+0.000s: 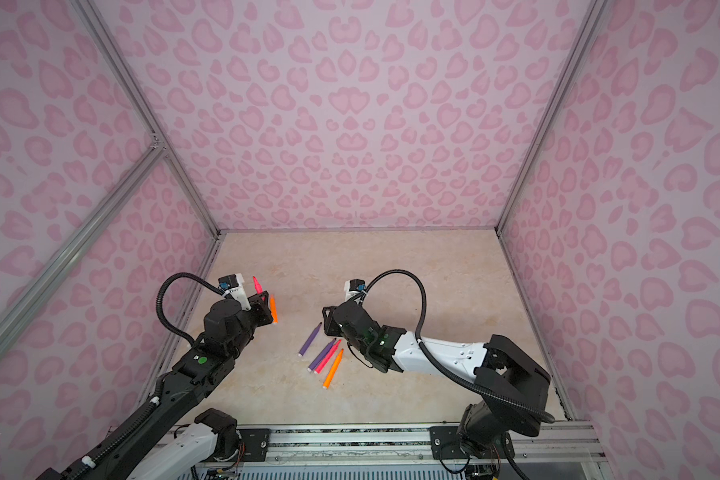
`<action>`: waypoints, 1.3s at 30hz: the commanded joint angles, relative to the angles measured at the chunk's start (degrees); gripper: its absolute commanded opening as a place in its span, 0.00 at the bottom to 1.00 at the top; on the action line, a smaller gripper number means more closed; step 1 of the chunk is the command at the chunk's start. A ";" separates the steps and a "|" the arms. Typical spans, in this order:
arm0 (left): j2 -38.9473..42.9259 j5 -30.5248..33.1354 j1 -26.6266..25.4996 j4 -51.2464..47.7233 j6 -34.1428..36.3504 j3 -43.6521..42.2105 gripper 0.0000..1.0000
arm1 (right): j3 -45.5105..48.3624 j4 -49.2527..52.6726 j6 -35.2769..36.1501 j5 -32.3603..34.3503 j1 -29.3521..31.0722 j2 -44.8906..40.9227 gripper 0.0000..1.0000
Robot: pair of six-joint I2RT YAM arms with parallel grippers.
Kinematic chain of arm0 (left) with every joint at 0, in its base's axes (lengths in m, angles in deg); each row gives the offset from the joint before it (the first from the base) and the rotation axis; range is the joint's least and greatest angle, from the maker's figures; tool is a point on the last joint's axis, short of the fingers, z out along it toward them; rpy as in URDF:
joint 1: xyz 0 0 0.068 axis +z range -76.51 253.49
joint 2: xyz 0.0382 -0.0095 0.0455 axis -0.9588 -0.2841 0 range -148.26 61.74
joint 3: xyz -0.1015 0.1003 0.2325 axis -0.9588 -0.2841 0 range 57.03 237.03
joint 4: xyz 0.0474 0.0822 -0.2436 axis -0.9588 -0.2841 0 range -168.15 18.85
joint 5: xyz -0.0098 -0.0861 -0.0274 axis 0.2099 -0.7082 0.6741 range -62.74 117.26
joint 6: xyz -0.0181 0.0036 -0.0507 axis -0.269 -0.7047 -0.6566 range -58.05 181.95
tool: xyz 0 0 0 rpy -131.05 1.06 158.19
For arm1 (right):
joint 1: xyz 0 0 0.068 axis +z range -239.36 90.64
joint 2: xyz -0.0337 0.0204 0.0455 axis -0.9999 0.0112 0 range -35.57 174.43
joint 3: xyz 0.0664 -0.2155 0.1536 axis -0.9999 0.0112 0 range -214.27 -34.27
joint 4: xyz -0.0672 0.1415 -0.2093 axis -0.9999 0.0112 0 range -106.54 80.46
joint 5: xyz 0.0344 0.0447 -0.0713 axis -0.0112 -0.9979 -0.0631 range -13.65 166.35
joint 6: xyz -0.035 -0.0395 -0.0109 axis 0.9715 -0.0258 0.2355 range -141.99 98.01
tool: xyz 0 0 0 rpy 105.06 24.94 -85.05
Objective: Insert the pens into the pen caps
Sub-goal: 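Open the right gripper and move it down over the pale pink caps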
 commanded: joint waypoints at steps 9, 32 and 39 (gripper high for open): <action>0.72 -1.59 0.11 0.52 -0.19 0.38 0.03 | -6.62 10.43 -1.78 -0.20 4.61 11.65 0.31; -1.01 -2.33 0.10 0.27 0.13 1.18 0.03 | -19.85 24.50 12.24 3.98 3.31 21.61 0.32; -1.39 -2.55 0.11 0.55 0.13 1.23 0.03 | -27.79 34.65 28.10 5.76 2.84 26.22 0.43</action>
